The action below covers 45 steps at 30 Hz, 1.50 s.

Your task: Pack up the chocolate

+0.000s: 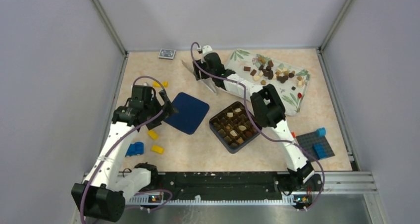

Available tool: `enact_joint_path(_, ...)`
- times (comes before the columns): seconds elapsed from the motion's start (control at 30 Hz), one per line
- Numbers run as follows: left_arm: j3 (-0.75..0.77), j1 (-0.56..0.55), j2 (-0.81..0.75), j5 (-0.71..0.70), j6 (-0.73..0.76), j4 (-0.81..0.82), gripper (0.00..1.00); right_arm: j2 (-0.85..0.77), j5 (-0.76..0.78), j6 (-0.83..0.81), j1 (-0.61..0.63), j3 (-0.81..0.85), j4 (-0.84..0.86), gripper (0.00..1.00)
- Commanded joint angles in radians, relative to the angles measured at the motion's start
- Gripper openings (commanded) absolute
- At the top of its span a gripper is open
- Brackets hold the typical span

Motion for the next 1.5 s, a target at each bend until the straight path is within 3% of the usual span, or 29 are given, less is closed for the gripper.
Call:
enact_joint_path(0.0, -0.023, 0.006, 0.016, 0.010, -0.004, 0.030, 0.99, -0.038, -0.020, -0.005, 0.011, 0.065, -0.009, 0.70)
enact_joint_path(0.13, -0.049, 0.006, 0.042, -0.003, -0.005, 0.056, 0.99, -0.100, -0.064, 0.008, 0.010, 0.023, -0.054, 0.81)
enact_joint_path(0.3, -0.082, 0.009, 0.114, -0.078, -0.019, 0.098, 0.99, -0.183, -0.204, 0.091, 0.011, -0.070, -0.119, 0.82)
enact_joint_path(0.53, -0.135, 0.011, 0.210, -0.080, -0.118, 0.166, 0.99, -0.307, -0.294, 0.135, 0.014, -0.264, -0.130, 0.82)
enact_joint_path(0.93, -0.255, 0.011, 0.303, -0.041, -0.250, 0.371, 0.99, -0.233, -0.401, 0.115, 0.017, -0.254, -0.270, 0.82)
enact_joint_path(1.47, -0.332, 0.011, 0.376, 0.006, -0.257, 0.549, 0.99, -0.173, -0.519, 0.166, 0.030, -0.272, -0.253, 0.81)
